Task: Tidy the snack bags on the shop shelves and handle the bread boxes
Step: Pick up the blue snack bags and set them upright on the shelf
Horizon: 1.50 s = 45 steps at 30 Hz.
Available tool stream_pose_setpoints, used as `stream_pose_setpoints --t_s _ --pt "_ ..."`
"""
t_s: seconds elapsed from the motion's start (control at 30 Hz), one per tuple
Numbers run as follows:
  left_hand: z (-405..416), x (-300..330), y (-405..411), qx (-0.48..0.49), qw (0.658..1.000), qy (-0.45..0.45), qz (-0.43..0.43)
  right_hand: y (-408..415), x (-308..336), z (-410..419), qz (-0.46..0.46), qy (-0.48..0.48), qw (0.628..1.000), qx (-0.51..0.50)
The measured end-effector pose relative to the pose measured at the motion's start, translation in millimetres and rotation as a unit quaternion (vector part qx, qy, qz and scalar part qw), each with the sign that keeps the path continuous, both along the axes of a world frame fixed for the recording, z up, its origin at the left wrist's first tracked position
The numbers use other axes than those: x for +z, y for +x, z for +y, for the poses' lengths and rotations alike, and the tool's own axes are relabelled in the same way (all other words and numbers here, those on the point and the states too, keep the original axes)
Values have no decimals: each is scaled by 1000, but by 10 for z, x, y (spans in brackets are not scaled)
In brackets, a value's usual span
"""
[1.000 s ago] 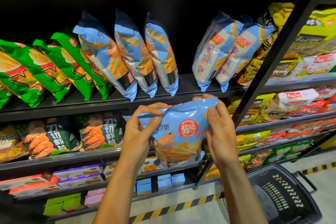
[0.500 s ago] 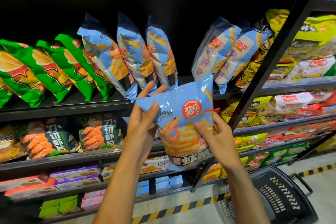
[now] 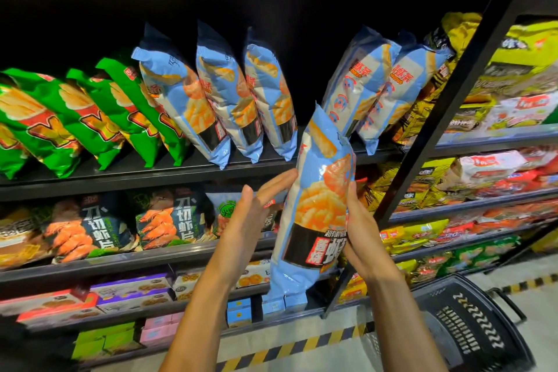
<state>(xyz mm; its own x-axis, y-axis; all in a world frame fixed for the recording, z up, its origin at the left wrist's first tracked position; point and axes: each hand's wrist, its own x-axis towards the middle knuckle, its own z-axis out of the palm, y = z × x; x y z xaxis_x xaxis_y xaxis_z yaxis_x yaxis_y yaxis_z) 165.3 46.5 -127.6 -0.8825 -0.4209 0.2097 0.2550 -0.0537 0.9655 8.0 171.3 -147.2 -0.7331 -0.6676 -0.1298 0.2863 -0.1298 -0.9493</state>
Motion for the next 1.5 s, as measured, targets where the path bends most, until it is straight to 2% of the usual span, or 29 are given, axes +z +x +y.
stream_pose_setpoints --t_s 0.2,0.4,0.47,0.63,0.77,0.9,1.03,1.13,1.23,1.33,1.5 --pt "6 -4 18 29 999 -42 -11 70 19 14 21 1 1000 -13" --pt "-9 -178 -20 18 991 -118 -59 167 118 94 77 -32 993 -79" --pt "31 -201 -83 35 992 -115 -47 204 166 131 97 -33 991 -90" --pt "104 -221 -189 118 991 -61 -10 268 299 219 134 -19 988 -69" --pt "57 -230 -236 177 981 76 -31 215 337 289 99 -41 993 -44" --pt "72 -278 -295 198 966 162 -42 271 269 265 66 -72 995 1" --pt "134 -316 -320 208 956 205 -33 297 206 296 60 -68 993 77" --pt "212 -311 -305 216 950 225 -27 292 215 370 80 -51 992 88" --pt "313 -295 -318 220 952 212 -29 244 241 453 104 -42 987 111" --pt "435 -236 -351 222 956 189 -25 255 304 497 170 -22 976 132" --pt "593 -223 -407 254 939 229 -16 250 284 523 202 -4 977 64"
